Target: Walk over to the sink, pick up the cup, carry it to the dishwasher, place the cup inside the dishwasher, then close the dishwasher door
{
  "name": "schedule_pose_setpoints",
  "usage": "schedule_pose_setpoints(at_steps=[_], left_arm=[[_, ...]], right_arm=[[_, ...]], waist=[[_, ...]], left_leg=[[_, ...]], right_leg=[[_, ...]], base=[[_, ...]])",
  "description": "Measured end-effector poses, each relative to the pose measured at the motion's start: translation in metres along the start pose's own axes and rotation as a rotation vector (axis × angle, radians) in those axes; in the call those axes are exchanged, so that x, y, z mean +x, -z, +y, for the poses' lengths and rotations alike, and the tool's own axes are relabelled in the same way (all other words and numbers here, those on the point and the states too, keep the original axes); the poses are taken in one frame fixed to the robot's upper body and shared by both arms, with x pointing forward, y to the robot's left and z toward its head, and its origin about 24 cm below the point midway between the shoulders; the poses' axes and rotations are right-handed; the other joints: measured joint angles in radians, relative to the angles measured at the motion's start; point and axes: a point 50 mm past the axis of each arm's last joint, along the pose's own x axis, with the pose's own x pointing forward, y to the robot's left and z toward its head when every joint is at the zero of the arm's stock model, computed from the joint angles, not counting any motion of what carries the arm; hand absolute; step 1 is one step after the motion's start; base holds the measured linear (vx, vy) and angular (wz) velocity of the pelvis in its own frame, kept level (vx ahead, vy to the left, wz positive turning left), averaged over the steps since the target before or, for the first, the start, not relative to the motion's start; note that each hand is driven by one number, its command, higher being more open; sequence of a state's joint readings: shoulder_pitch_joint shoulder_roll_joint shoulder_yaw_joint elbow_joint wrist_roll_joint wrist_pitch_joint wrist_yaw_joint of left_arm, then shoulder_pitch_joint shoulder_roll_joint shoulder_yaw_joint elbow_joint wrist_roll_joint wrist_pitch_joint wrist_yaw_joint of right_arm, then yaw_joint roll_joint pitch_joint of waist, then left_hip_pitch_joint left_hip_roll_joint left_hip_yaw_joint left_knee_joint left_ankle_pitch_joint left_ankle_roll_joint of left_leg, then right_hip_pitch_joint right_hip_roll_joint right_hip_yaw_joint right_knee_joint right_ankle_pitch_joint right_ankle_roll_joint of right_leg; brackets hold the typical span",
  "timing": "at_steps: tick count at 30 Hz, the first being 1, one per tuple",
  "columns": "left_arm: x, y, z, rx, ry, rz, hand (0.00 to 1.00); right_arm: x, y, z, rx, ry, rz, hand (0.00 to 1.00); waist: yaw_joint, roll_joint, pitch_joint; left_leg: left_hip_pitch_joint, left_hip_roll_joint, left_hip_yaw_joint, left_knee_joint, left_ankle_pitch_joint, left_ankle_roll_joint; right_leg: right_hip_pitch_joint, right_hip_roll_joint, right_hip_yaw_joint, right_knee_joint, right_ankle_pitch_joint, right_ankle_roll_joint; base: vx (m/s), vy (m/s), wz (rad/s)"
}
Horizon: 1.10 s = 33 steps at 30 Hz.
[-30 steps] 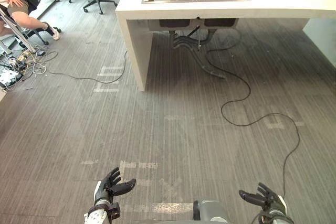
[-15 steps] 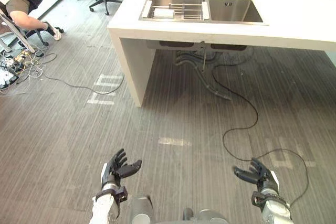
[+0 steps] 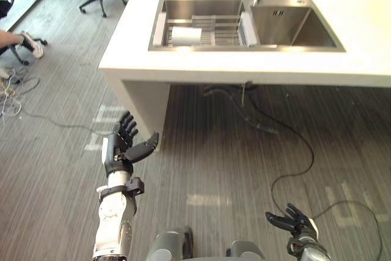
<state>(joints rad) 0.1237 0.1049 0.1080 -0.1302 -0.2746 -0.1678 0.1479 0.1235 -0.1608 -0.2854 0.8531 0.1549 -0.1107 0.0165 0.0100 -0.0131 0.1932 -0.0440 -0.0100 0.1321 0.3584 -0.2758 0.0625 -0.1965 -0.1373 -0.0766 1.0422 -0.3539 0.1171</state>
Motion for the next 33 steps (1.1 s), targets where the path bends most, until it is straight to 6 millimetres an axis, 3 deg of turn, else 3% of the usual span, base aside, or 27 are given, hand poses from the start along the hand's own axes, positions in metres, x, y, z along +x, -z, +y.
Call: schedule_pose_setpoints(at_steps=[1, 3, 4, 5, 6, 7, 9, 11, 13, 15, 16, 17, 18, 19, 20, 21, 23, 26, 31, 32, 33], left_arm=[[0.002, -0.016, -0.005, -0.017, 0.011, -0.081, 0.9], [0.007, -0.034, -0.011, -0.041, 0.015, -0.189, 0.9], [0.013, -0.044, -0.013, -0.045, 0.007, -0.248, 0.9], [0.016, -0.05, -0.014, -0.035, -0.004, -0.286, 0.9], [0.019, -0.053, -0.013, -0.026, -0.022, -0.307, 0.9], [0.019, -0.05, -0.011, -0.015, -0.052, -0.296, 0.9], [0.022, -0.053, -0.011, 0.01, -0.062, -0.31, 0.9], [0.026, -0.054, -0.021, 0.012, -0.033, -0.315, 0.9], [0.026, -0.055, -0.023, 0.029, -0.009, -0.325, 0.9], [0.028, -0.058, -0.025, 0.04, 0.018, -0.338, 0.9], [0.031, -0.062, -0.029, 0.047, 0.043, -0.355, 0.9], [0.032, -0.064, -0.03, 0.056, 0.056, -0.363, 0.9], [0.034, -0.067, -0.031, 0.104, 0.083, -0.382, 0.9], [0.035, -0.068, -0.032, 0.125, 0.098, -0.387, 0.9], [0.037, -0.068, -0.035, 0.152, 0.123, -0.393, 0.9], [0.04, -0.068, -0.037, 0.197, 0.158, -0.392, 0.9], [0.043, -0.058, -0.039, 0.263, 0.221, -0.344, 0.9], [0.046, -0.041, -0.038, 0.395, 0.305, -0.258, 0.9], [0.052, -0.043, -0.043, 0.603, 0.449, -0.277, 0.9], [0.074, -0.03, -0.028, 0.791, 0.479, -0.194, 0.9], [0.074, -0.03, -0.028, 0.791, 0.479, -0.194, 0.9]], right_arm=[[-0.001, 0.0, 0.004, -0.006, -0.021, -0.007, 0.9], [-0.003, -0.001, 0.004, -0.012, -0.035, -0.018, 0.9], [-0.005, 0.002, 0.001, -0.014, -0.03, -0.017, 0.9], [-0.006, 0.004, 0.0, -0.017, -0.027, -0.012, 0.9], [-0.008, 0.007, -0.005, -0.024, -0.017, -0.001, 0.9], [-0.008, 0.007, -0.015, -0.046, 0.004, 0.007, 0.9], [-0.007, 0.003, -0.019, -0.052, 0.012, -0.004, 0.9], [-0.013, 0.004, -0.021, -0.066, 0.0, -0.017, 0.9], [-0.016, -0.001, -0.018, -0.083, -0.017, -0.058, 0.9], [-0.016, -0.009, -0.016, -0.085, -0.03, -0.099, 0.9], [-0.015, -0.011, -0.016, -0.084, -0.032, -0.11, 0.9], [-0.015, -0.011, -0.015, -0.082, -0.033, -0.109, 0.9], [-0.015, -0.01, -0.014, -0.079, -0.035, -0.105, 0.9], [-0.015, -0.009, -0.015, -0.079, -0.033, -0.101, 0.9], [-0.016, -0.007, -0.017, -0.083, -0.028, -0.092, 0.9], [-0.015, -0.001, -0.017, -0.077, -0.028, -0.06, 0.9], [-0.016, 0.008, -0.013, -0.065, -0.037, -0.027, 0.9], [-0.017, 0.011, -0.014, -0.064, -0.042, -0.012, 0.9], [-0.014, 0.008, -0.009, -0.058, -0.065, -0.023, 0.9], [-0.019, 0.03, -0.022, -0.042, -0.029, 0.072, 0.9], [-0.019, 0.03, -0.022, -0.042, -0.029, 0.072, 0.9]], waist=[[-0.005, 0.002, 0.001], [-0.015, 0.014, 0.002], [-0.029, 0.024, -0.004], [-0.037, 0.012, -0.011], [-0.052, 0.012, -0.014], [-0.048, 0.06, -0.023], [-0.043, 0.064, -0.024], [-0.054, 0.066, -0.019], [-0.043, 0.066, -0.021], [-0.035, 0.062, -0.033], [-0.027, 0.065, -0.04], [-0.023, 0.065, -0.043], [-0.024, 0.064, -0.044], [-0.025, 0.067, -0.045], [-0.025, 0.078, -0.053], [-0.027, 0.077, -0.062], [-0.03, 0.052, -0.069], [-0.032, 0.036, -0.068], [-0.044, 0.017, -0.078], [-0.077, 0.011, -0.106], [-0.077, 0.011, -0.106]], left_leg=[[0.056, 0.018, -0.009, -0.033, -0.018, -0.015], [0.121, 0.051, -0.031, -0.056, -0.051, -0.042], [0.148, 0.071, -0.056, -0.064, -0.07, -0.065], [0.164, 0.081, -0.063, -0.065, -0.084, -0.084], [0.18, 0.092, -0.073, -0.055, -0.103, -0.112], [0.184, 0.137, -0.092, -0.028, -0.104, -0.127], [0.18, 0.154, -0.096, 0.032, -0.037, -0.153], [0.073, 0.208, -0.096, 0.366, 0.116, -0.166], [-0.017, 0.265, -0.046, 0.592, 0.094, -0.163], [-0.1, 0.305, 0.004, 0.615, 0.053, -0.167], [-0.139, 0.316, 0.023, 0.55, 0.032, -0.157], [-0.148, 0.312, 0.028, 0.493, 0.027, -0.148], [-0.155, 0.282, 0.028, 0.313, 0.028, -0.139], [-0.153, 0.26, 0.02, 0.216, 0.061, -0.135], [-0.146, 0.235, -0.005, 0.088, 0.182, -0.12], [-0.128, 0.225, -0.017, 0.044, 0.183, -0.162], [-0.1, 0.195, -0.011, -0.027, 0.18, -0.162], [-0.06, 0.166, 0.016, -0.081, 0.185, -0.155], [-0.048, 0.158, 0.056, -0.13, 0.202, -0.154], [0.03, 0.071, 0.057, -0.441, 0.404, -0.098], [0.03, 0.071, 0.057, -0.441, 0.404, -0.098]], right_leg=[[-0.064, 0.014, -0.025, -0.034, -0.015, -0.028], [-0.145, 0.042, -0.036, -0.173, -0.019, -0.041], [-0.189, 0.056, -0.02, -0.326, 0.005, -0.048], [-0.203, 0.062, 0.017, -0.455, 0.064, -0.054], [-0.196, 0.066, 0.019, -0.504, 0.239, -0.068], [-0.169, 0.105, -0.001, -0.498, 0.228, -0.101], [-0.148, 0.109, -0.015, -0.464, 0.183, -0.141], [0.02, 0.125, -0.051, -0.567, 0.157, -0.162], [0.147, 0.145, -0.05, -0.669, 0.156, -0.164], [0.212, 0.147, -0.05, -0.737, 0.156, -0.164], [0.239, 0.146, -0.048, -0.762, 0.156, -0.164], [0.249, 0.144, -0.044, -0.771, 0.156, -0.164], [0.265, 0.134, -0.038, -0.78, 0.154, -0.161], [0.265, 0.131, -0.035, -0.776, 0.148, -0.151], [0.264, 0.132, -0.029, -0.769, 0.135, -0.128], [0.261, 0.135, -0.013, -0.752, 0.102, -0.105], [0.245, 0.113, 0.018, -0.744, 0.101, -0.104], [0.246, 0.09, 0.064, -0.745, 0.1, -0.103], [0.215, 0.085, 0.12, -0.755, 0.101, -0.084], [0.186, 0.035, 0.157, -0.889, 0.217, -0.015], [0.186, 0.035, 0.157, -0.889, 0.217, -0.015]], base=[[0.47, -0.128, 0.11], [0.48, -0.168, 0.32], [0.51, -0.227, 0.59], [0.53, -0.243, 0.77], [0.57, -0.259, 0.46], [0.58, -0.255, 0.26], [0.6, -0.283, 0.23], [0.58, -0.29, 0.57], [0.38, -0.155, 0.07], [0.3, -0.084, -0.06], [0.21, -0.004, -0.03], [0.25, 0.044, -0.08], [0.22, 0.099, -0.09], [0.22, 0.116, -0.06], [0.2, 0.15, -0.06], [0.2, 0.137, -0.05], [0.18, 0.14, -0.01], [0.09, 0.115, -0.11], [0.0, 0.027, -0.2], [-0.01, -0.009, -0.11], [0.0, 0.0, 0.0]])
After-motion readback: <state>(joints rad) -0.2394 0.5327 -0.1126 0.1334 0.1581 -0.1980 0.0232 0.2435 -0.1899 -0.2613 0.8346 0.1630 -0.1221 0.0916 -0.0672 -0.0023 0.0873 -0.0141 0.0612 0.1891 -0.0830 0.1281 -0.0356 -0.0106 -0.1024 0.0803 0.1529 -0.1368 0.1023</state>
